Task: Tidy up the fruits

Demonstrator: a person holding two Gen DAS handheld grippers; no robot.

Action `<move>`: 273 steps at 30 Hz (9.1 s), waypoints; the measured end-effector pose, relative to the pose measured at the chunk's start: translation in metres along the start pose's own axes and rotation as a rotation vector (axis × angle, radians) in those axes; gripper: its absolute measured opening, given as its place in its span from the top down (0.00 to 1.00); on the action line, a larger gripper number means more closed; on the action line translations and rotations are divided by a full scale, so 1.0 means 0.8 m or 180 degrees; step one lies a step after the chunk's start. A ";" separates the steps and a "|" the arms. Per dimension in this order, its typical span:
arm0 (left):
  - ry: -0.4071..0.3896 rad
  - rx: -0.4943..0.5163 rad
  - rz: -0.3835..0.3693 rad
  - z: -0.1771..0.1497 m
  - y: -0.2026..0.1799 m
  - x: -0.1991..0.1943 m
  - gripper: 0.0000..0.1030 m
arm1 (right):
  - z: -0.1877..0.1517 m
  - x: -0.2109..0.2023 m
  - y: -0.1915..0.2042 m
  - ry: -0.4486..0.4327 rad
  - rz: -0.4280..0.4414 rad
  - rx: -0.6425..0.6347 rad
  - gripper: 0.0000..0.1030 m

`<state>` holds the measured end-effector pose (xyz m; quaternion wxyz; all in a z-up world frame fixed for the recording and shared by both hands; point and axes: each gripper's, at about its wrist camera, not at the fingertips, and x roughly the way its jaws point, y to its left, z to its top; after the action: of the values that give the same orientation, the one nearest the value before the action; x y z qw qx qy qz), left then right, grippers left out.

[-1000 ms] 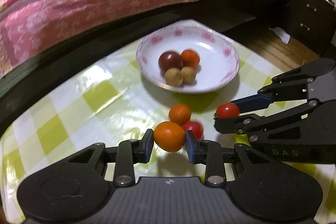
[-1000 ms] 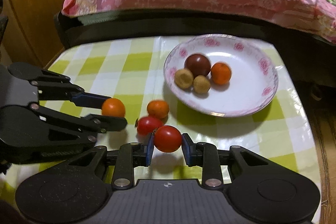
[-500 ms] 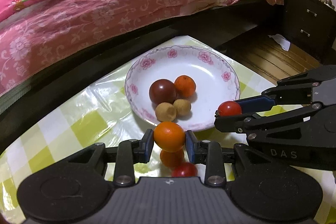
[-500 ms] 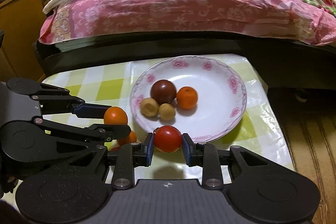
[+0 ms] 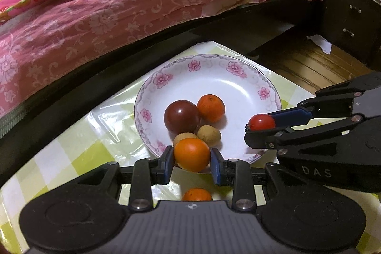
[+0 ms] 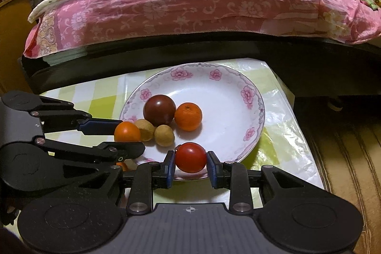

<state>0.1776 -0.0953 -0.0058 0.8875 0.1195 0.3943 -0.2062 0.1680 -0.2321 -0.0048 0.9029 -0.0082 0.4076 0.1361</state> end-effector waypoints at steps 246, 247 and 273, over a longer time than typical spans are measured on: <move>-0.0215 -0.0470 0.0211 0.013 0.026 -0.008 0.58 | 0.013 -0.015 -0.008 -0.0252 -0.0410 0.0252 0.66; -0.0208 -0.0479 0.0233 0.011 0.026 -0.009 0.57 | 0.012 -0.015 -0.008 -0.0244 -0.0422 0.0265 0.65; -0.0393 -0.0377 0.0694 -0.019 -0.013 -0.078 0.07 | -0.023 -0.071 0.017 -0.0318 -0.0499 0.0433 0.60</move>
<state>0.1254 -0.0818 0.0302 0.9328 0.0962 0.3350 -0.0918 0.1153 -0.2346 0.0264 0.9285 0.0279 0.3684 0.0373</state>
